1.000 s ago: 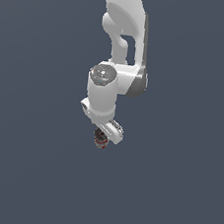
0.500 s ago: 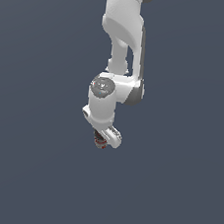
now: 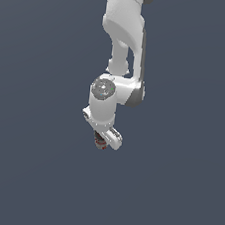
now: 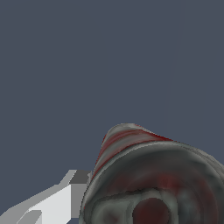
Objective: Pick up the object and move it to a goal position.
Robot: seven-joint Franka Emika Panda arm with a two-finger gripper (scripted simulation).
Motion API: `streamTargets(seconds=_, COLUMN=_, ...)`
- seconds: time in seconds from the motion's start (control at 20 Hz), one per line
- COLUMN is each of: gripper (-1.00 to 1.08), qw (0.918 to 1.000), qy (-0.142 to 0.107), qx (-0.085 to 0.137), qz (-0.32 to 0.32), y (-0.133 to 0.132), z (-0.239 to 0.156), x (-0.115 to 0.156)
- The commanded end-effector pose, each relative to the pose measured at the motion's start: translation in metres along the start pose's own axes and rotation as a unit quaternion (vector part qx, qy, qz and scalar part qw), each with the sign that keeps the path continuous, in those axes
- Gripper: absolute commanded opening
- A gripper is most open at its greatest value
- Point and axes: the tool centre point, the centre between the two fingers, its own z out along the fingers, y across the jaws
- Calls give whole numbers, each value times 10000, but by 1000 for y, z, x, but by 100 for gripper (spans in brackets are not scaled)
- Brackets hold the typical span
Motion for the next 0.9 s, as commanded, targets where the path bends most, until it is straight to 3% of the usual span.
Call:
streamTargets(seconds=0.0, gripper=-100, qw=10000, qy=3, qx=-1, qz=3, y=0, z=0, x=1)
streamTargets(seconds=0.45, gripper=-100, qw=10000, qy=0, qx=1, qz=0, y=12, z=0, x=10)
streamTargets(seconds=0.85, gripper=-100, qw=10000, qy=2, qx=0, qz=1, y=62, z=-3, x=52)
